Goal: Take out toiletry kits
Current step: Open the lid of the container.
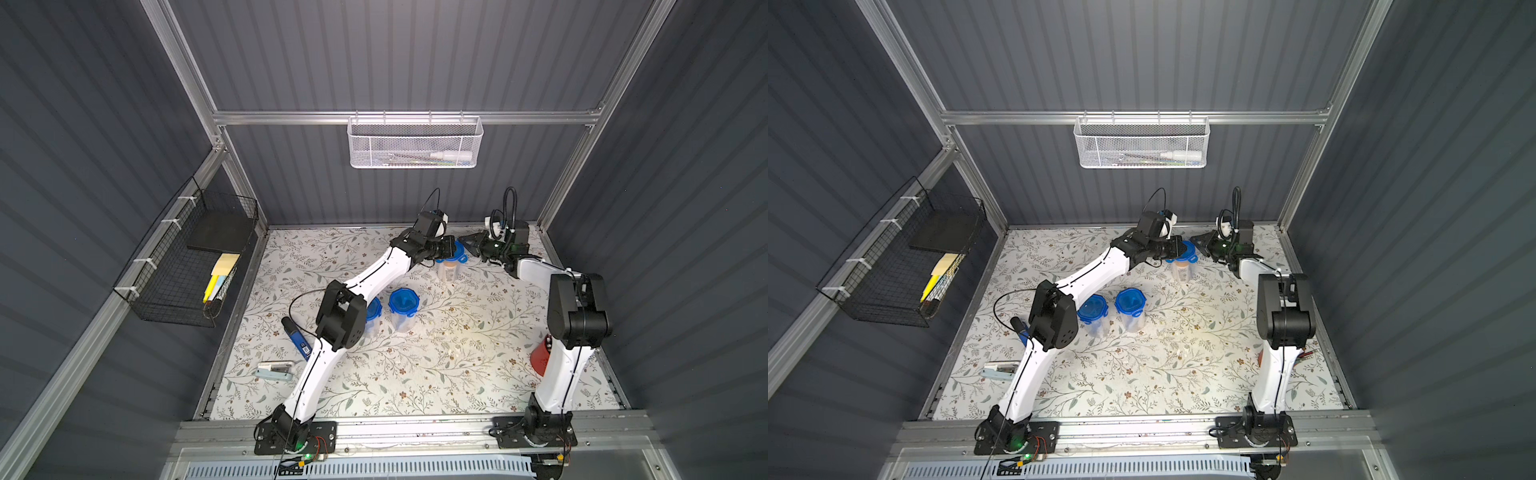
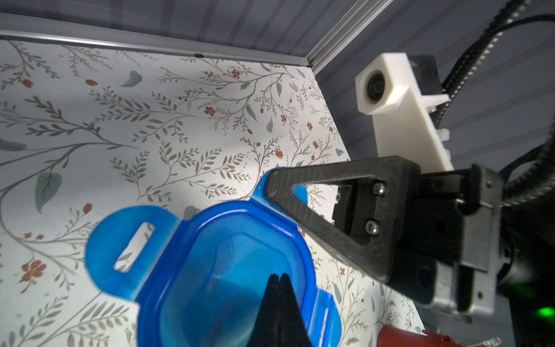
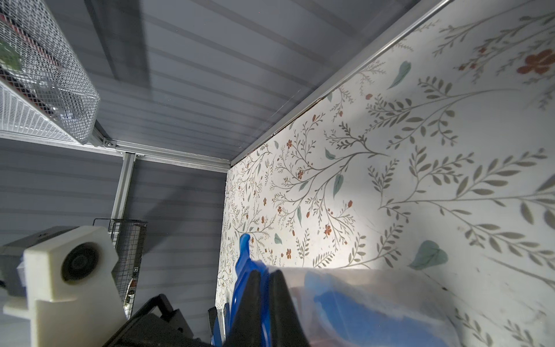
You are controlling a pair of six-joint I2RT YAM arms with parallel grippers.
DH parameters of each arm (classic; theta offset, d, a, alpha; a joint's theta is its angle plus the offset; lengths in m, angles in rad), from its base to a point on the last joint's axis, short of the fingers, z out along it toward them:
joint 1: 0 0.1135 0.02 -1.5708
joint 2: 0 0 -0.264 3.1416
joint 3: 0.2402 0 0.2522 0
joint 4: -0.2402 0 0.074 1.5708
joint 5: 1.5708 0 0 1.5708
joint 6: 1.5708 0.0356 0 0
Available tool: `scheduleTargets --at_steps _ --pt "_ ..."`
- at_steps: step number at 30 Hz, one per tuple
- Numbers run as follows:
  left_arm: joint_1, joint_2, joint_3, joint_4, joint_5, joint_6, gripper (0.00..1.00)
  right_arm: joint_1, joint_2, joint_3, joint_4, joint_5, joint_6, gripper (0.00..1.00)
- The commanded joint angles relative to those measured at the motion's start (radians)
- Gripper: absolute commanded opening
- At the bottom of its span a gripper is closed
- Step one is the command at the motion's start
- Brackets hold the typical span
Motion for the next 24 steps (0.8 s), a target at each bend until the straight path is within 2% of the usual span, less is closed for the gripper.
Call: scheduleTargets --at_steps 1,11,18,20,24 --pt "0.001 -0.024 -0.073 -0.16 -0.014 0.019 0.0 0.004 -0.078 -0.019 0.007 0.0 -0.028 0.01" --pt "-0.004 -0.115 -0.143 -0.144 -0.024 0.007 0.01 0.004 -0.155 -0.076 0.018 -0.022 -0.02 0.02" --pt "-0.004 -0.172 -0.184 -0.137 -0.053 0.011 0.06 0.014 -0.227 -0.067 0.022 -0.062 0.015 0.02" --pt "-0.004 -0.186 -0.196 -0.137 -0.055 0.005 0.11 0.014 -0.262 -0.072 -0.007 -0.062 0.008 0.02" --pt "-0.002 -0.214 -0.225 -0.13 -0.064 -0.006 0.35 0.014 -0.353 -0.087 -0.082 -0.046 -0.034 0.02"
